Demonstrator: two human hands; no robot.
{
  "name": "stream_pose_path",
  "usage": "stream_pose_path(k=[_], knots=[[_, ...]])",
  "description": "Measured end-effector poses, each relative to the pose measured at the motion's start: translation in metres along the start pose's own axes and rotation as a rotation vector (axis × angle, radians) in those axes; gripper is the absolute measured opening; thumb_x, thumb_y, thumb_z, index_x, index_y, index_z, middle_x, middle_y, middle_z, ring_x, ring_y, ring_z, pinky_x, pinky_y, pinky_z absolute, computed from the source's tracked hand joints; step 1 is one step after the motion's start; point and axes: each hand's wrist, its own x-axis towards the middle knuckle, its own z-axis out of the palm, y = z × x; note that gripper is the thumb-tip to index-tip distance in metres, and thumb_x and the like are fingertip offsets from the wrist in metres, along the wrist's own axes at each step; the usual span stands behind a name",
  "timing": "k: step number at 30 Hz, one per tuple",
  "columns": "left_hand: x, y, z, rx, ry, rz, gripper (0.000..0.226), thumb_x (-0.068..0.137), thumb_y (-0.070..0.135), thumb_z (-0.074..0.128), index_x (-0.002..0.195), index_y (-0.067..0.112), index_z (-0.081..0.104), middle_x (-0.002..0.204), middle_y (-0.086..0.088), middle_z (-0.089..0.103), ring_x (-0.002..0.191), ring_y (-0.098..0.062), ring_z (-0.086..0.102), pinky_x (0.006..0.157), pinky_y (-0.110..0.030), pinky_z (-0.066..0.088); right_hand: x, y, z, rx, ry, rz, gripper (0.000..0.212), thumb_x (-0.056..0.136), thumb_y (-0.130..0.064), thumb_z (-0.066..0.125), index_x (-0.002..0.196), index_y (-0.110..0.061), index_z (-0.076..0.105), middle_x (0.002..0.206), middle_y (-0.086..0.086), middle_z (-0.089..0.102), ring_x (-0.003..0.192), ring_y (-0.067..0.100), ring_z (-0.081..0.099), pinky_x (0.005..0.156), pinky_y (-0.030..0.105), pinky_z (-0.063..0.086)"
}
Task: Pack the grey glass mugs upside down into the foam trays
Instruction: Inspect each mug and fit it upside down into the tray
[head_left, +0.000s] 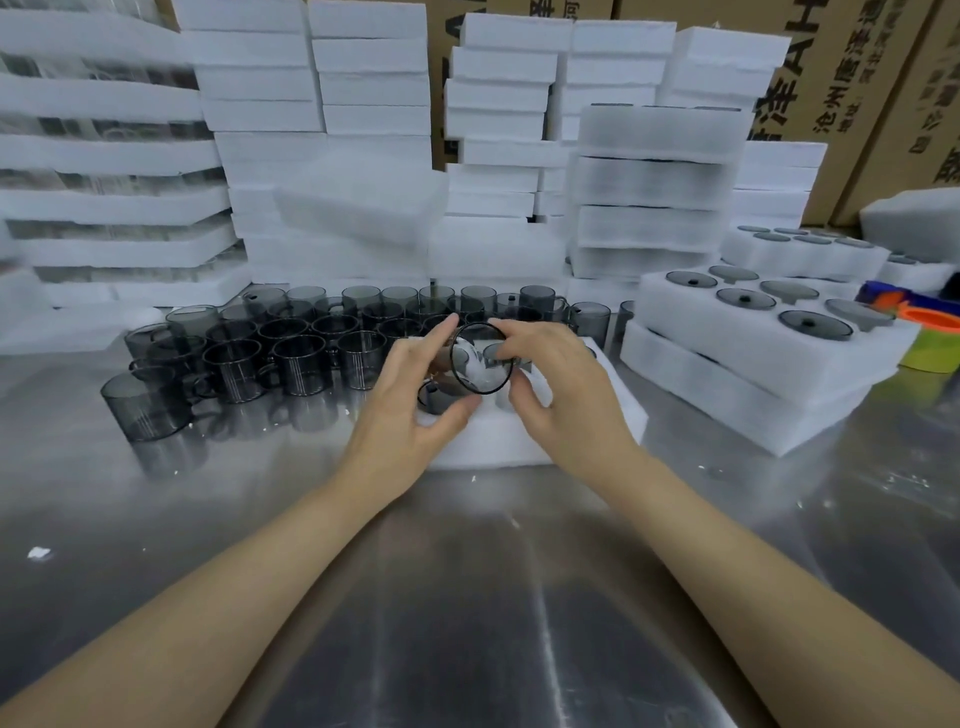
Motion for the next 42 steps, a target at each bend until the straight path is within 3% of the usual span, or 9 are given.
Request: stream_pose_path(k=[5,8,11,17,23,28,32,35,42], knots=[[0.0,0.008,0.003,-0.104,0.115,0.009,0.062,0.076,0.025,0.075,0.122,0.048,0.041,0.113,0.007,0.051,0.1,0.004,0.054,0.084,-0.005,0.038,-0.001,-0.015,-0.003,0.334,-0.248,0.189,0.03,0.089,-0.026,0.059,0.119,-0.022,0.062,0.152,0.0,0.038,0.138,0.011,0.034,0.108,0.034,0.036],[0.001,0.013,0.003,-0.125,0.166,0.0,0.059,0.073,0.027,0.072,0.115,0.051,0.038,0.105,0.013,0.047,0.088,-0.002,0.052,0.077,-0.011,0.041,0.002,-0.03,0.003,0.572,-0.309,0.336,0.016,0.087,-0.035,0.063,0.101,-0.028,0.067,0.151,0.01,0.04,0.146,-0.001,0.009,0.116,0.033,0.024],[-0.001,0.015,0.003,-0.124,0.139,0.01,0.047,0.076,0.038,0.069,0.112,0.043,0.039,0.099,0.02,0.048,0.086,0.001,0.052,0.076,-0.011,0.041,0.005,-0.029,0.005,0.666,-0.189,0.454,0.022,0.089,-0.024,0.066,0.068,-0.023,0.063,0.146,0.01,0.046,0.142,-0.003,0.023,0.113,0.027,0.03],[0.001,0.011,0.002,-0.204,0.181,-0.153,0.012,0.096,0.034,0.041,0.105,0.038,0.048,0.101,0.001,0.059,0.098,-0.007,0.057,0.085,-0.017,0.041,0.013,0.002,-0.018,0.542,-0.068,0.516,0.027,0.078,-0.007,0.076,0.078,-0.027,0.059,0.116,-0.002,0.06,0.086,0.001,0.053,0.083,0.023,0.041],[0.003,0.005,-0.003,-0.191,0.187,-0.258,0.021,0.097,0.023,0.033,0.1,0.026,0.054,0.101,-0.005,0.058,0.099,-0.008,0.053,0.086,-0.012,0.036,0.009,0.014,-0.027,0.462,-0.406,0.41,0.033,0.087,-0.006,0.063,0.082,-0.038,0.059,0.134,-0.012,0.054,0.131,0.004,0.044,0.109,0.034,0.033],[0.002,0.006,-0.002,-0.163,0.162,-0.24,0.024,0.097,0.021,0.033,0.1,0.019,0.057,0.099,-0.003,0.057,0.096,-0.004,0.052,0.085,-0.01,0.035,0.008,0.016,-0.032,0.437,-0.525,0.351,0.032,0.09,0.007,0.053,0.074,-0.021,0.056,0.134,-0.01,0.056,0.127,0.0,0.046,0.096,0.02,0.033],[0.003,0.004,-0.002,-0.152,0.153,-0.241,0.025,0.098,0.02,0.034,0.098,0.016,0.058,0.098,-0.003,0.057,0.095,-0.002,0.052,0.084,-0.009,0.035,0.009,0.015,-0.038,0.405,-0.532,0.387,0.024,0.092,-0.002,0.056,0.102,-0.024,0.058,0.135,-0.014,0.055,0.123,-0.002,0.048,0.1,0.022,0.036],[0.003,0.005,-0.002,-0.134,0.143,-0.224,0.025,0.099,0.016,0.034,0.096,0.015,0.058,0.098,-0.001,0.055,0.094,0.001,0.051,0.084,-0.008,0.034,0.005,0.011,-0.034,0.112,-0.601,0.28,0.053,0.097,-0.025,0.053,0.146,-0.033,0.034,0.154,-0.016,0.03,0.14,0.0,0.025,0.109,0.012,0.023],[0.003,0.004,-0.001,-0.098,0.124,-0.218,0.027,0.101,0.011,0.035,0.092,0.017,0.059,0.097,0.001,0.055,0.094,0.003,0.052,0.083,-0.007,0.033,0.008,-0.006,-0.018,-0.337,-0.719,0.264,0.062,0.099,-0.053,0.031,0.153,-0.027,0.018,0.16,-0.011,0.015,0.135,0.022,0.026,0.11,0.036,0.023]])
